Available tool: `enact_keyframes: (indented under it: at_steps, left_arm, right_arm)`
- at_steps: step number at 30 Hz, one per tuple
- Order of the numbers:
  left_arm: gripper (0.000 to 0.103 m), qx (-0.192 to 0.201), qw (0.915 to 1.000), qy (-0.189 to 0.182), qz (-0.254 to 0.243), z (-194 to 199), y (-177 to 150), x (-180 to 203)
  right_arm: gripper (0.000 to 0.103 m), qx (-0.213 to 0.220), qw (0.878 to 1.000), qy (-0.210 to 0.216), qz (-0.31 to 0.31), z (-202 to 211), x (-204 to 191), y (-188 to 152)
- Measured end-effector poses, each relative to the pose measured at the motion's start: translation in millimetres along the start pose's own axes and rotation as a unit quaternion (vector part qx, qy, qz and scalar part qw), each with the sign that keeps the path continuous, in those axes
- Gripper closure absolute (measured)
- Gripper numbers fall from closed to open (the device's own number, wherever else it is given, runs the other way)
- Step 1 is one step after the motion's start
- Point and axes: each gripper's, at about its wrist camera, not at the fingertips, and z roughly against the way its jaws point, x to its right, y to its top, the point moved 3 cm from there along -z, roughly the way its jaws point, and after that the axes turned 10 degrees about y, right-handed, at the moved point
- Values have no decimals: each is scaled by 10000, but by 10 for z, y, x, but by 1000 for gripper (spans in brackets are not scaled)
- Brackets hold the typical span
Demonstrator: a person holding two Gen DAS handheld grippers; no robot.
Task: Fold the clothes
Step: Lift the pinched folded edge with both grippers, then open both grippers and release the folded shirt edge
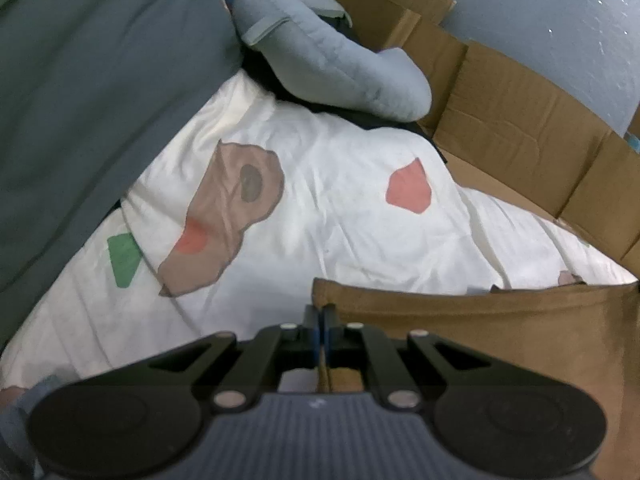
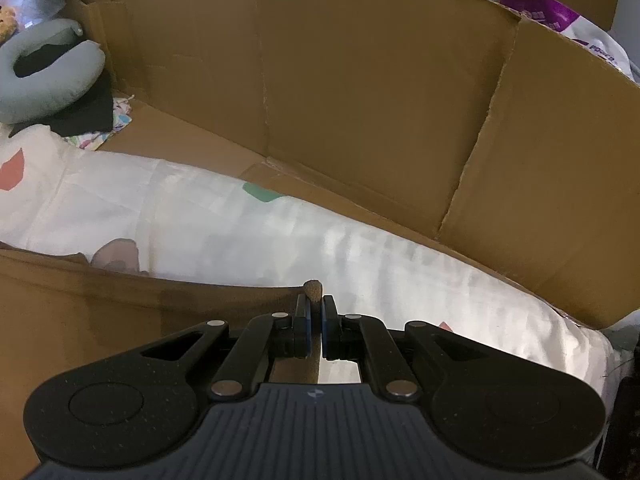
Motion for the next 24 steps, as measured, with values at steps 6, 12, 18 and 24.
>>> enact_keyframes:
  at_steps: [6, 12, 18, 24]
  left_arm:
    - [101, 9, 10000, 30, -71, -64, 20, 4]
    - [101, -46, 9998, 110, -141, -167, 70, 20]
    - [101, -208, 9994, 201, -179, -344, 48, 26]
    - [101, -308, 9987, 255, -314, -471, 63, 43]
  right_arm:
    - [100, 34, 10000, -75, 33, -30, -11, 31]
    - [100, -5, 9999, -128, 112, -109, -39, 74]
    - [100, -190, 9997, -152, 49, -302, -10, 47]
    - [100, -350, 9991, -204, 75, -460, -1, 18]
